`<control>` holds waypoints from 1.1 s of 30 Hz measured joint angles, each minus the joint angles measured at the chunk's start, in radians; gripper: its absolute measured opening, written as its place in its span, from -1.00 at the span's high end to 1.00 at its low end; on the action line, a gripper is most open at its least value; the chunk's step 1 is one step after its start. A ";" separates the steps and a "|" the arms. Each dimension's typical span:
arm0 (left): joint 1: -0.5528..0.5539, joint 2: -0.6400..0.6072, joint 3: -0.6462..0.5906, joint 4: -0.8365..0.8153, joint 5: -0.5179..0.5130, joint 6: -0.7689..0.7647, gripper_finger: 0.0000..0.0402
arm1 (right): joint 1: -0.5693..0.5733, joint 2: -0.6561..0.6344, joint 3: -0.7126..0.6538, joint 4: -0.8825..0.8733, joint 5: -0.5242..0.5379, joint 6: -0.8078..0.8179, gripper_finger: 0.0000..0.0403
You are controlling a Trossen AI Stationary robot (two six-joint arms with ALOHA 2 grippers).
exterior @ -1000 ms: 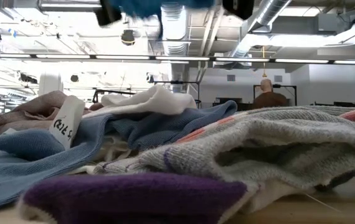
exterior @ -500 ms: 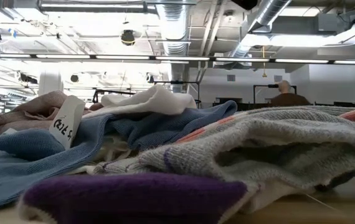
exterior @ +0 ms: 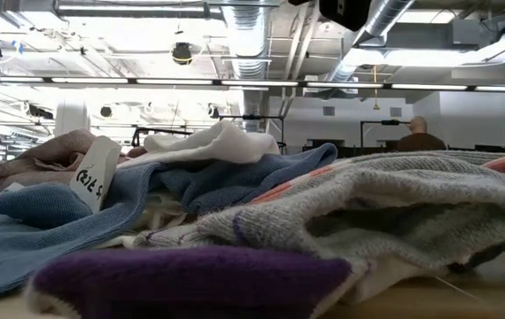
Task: Pick & Place Cloths
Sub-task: Put the blue shorts into the transparent bin
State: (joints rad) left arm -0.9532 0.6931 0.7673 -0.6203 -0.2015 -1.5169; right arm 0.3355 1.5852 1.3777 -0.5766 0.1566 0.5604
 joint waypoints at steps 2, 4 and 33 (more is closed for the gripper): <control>-0.018 0.004 -0.008 -0.016 -0.014 -0.021 1.00 | 0.000 0.007 0.000 0.000 -0.001 0.012 0.64; -0.022 0.011 -0.026 -0.015 -0.019 -0.030 1.00 | 0.004 0.007 0.000 -0.001 0.000 0.015 0.64; -0.013 -0.012 -0.135 0.301 0.262 -0.035 -0.12 | 0.005 0.007 0.001 0.009 0.002 0.016 0.64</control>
State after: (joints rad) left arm -0.9661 0.6808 0.6322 -0.3197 0.0603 -1.5519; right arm 0.3401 1.5917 1.3788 -0.5673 0.1581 0.5765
